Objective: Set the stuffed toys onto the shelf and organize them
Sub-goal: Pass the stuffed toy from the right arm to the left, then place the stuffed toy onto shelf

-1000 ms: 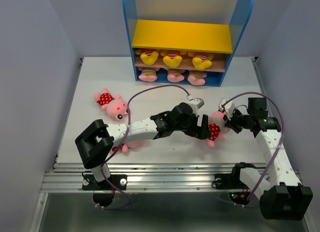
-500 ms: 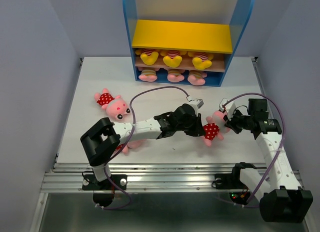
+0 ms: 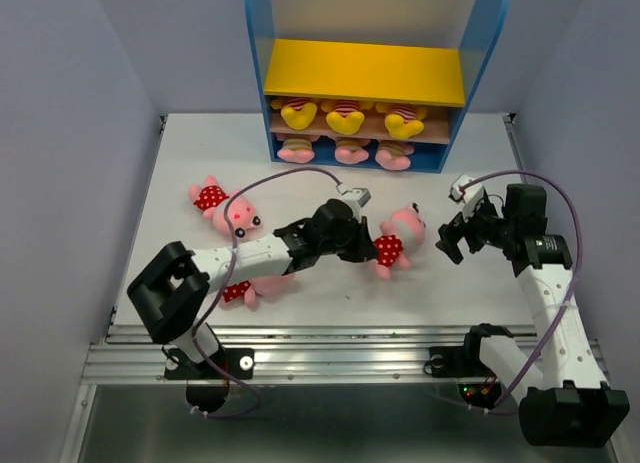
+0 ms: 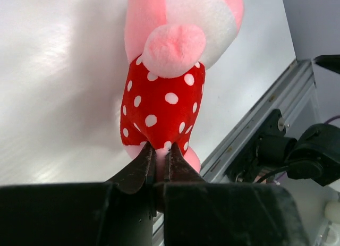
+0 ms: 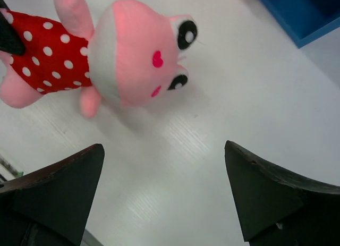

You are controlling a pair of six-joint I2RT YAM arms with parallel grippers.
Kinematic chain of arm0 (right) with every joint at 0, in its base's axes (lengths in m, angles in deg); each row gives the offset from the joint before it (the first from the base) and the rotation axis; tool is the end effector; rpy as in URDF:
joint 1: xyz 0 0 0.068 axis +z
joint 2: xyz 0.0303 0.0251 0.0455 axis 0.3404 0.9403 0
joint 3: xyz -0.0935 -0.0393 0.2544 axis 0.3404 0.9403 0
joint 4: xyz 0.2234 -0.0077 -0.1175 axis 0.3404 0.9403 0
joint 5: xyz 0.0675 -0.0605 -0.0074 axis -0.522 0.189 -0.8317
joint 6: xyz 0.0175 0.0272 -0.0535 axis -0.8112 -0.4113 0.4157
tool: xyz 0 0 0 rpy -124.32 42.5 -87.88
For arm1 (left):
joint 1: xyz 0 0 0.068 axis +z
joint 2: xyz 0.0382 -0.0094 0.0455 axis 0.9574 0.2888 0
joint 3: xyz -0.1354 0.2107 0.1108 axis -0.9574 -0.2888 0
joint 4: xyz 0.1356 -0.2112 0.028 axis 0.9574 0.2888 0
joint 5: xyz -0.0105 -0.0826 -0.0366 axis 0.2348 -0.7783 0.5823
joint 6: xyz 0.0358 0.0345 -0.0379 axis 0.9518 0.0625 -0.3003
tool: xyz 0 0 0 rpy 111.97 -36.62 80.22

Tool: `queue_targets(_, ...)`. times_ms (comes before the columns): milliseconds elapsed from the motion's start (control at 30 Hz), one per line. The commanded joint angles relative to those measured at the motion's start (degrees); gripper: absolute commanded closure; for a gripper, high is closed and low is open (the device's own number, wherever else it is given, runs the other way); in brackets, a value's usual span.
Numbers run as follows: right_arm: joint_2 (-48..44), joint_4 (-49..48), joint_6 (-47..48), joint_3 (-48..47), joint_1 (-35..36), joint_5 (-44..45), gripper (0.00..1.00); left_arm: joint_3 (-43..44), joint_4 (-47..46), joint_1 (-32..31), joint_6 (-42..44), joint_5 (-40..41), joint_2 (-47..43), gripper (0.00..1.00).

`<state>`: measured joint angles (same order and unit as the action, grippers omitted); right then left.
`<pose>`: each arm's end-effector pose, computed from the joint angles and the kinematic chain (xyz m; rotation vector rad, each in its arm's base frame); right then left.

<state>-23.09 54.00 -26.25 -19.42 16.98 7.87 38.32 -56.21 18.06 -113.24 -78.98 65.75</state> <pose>0.1690 0.0178 0.2947 -0.9537 2.0028 0.2909 0.1974 -0.2990 0.2400 0.4814 2.1747 -1.1515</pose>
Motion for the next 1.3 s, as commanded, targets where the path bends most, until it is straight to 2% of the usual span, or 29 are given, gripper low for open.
queue_targets(0, 0.5, -9.0, -12.5, -5.4, 0.3, -0.2, 0.0, -1.6, -1.9, 5.0, 4.6, 0.1, -9.1, 1.0)
queue_targets(167, 2.5, -15.9, -18.6, -1.0, 0.3, -2.8, 0.0, -0.6, 1.0, 10.8, 9.5, -1.8, -16.9, 1.0)
queue_targets(300, 4.0, -20.2, -23.7, 3.2, 0.3, -6.2, 0.0, 4.9, 5.2, 16.5, 12.1, -4.3, -18.5, 1.0)
queue_targets(400, 3.8, -21.3, -24.0, 4.1, 0.3, -7.4, 0.0, 8.4, 5.1, 20.2, 11.9, -8.3, -18.1, 1.0)
queue_targets(567, 2.6, -21.4, -23.6, 6.1, 0.3, -8.2, 0.0, 15.1, 1.8, 28.4, 8.6, -12.9, -14.6, 1.0)
queue_targets(800, 1.7, -21.2, -23.0, 6.4, 0.3, -7.1, 0.0, 19.3, -8.4, 35.7, -1.9, -10.4, -7.7, 1.0)
queue_targets(867, 1.6, -21.2, -22.9, 6.6, 0.3, -6.8, 0.0, 21.2, -9.0, 36.9, -3.3, -10.3, -5.3, 1.0)
queue_targets(1100, 0.9, -21.2, -22.8, 6.9, 0.3, -6.6, 0.0, 35.5, -6.7, 39.9, -5.4, -12.0, 4.8, 1.0)
queue_targets(1267, 1.0, -21.2, -22.6, 7.0, 0.3, -6.5, 0.0, 41.0, -6.7, 41.5, -9.1, -13.3, 9.6, 1.0)
